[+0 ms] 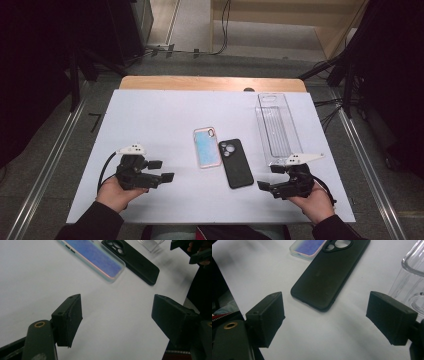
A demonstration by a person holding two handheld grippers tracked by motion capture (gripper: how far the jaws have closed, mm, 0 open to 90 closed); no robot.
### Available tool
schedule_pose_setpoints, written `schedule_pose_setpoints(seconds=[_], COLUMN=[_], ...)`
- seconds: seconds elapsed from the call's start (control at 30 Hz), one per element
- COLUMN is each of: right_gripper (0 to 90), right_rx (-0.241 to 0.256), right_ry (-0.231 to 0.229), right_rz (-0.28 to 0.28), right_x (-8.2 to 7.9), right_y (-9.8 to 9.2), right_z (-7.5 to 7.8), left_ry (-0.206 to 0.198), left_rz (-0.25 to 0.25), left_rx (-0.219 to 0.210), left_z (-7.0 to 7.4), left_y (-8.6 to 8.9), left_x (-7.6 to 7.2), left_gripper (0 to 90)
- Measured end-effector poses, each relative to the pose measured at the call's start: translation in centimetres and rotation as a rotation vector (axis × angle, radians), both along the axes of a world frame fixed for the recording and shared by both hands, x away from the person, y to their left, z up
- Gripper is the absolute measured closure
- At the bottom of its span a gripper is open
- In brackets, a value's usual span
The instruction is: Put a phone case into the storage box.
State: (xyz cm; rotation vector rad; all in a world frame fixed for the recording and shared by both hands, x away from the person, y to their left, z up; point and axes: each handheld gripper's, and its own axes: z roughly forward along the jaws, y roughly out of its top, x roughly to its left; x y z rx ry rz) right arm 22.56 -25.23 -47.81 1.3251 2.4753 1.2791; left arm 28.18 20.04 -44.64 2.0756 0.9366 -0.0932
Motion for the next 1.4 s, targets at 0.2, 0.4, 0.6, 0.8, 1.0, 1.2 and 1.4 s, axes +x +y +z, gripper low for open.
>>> schedule_pose_setpoints(seconds=[0.2,0.4,0.6,0.8,1.0,1.2,1.4], right_gripper=[13.0,13.1,13.0,13.0,13.0,13.0,13.1], right_rx=[-0.001,-0.006,-0.008,-0.007,-0.013,-0.015,-0.015], right_ry=[-0.002,-0.004,-0.006,-0.006,-0.008,-0.010,-0.009], right_rz=[-0.002,-0.001,0.002,0.000,0.007,0.012,0.009], right_x=[0.0,0.0,-0.1,-0.1,-0.1,-0.1,-0.2], right_y=[-0.1,-0.1,-0.1,-0.1,0.0,0.0,0.0], right_z=[0.0,0.0,0.0,0.0,0.0,0.0,0.0], left_ry=[-0.008,-0.017,-0.018,-0.014,-0.007,-0.043,-0.034], left_rz=[-0.034,-0.048,-0.046,-0.071,-0.077,-0.055,-0.069], left_rx=[0.017,0.038,0.041,0.059,0.074,0.099,0.146], left_z=[0.0,-0.2,-0.1,-0.2,-0.6,-0.7,-1.8], left_y=[-2.0,-3.7,-5.1,-6.7,-8.1,-8.7,-9.6], left_x=[1.2,2.0,3.0,3.4,3.9,4.1,4.5], left_gripper=[25.0,24.7,28.3,34.7,42.9,62.1,90.0])
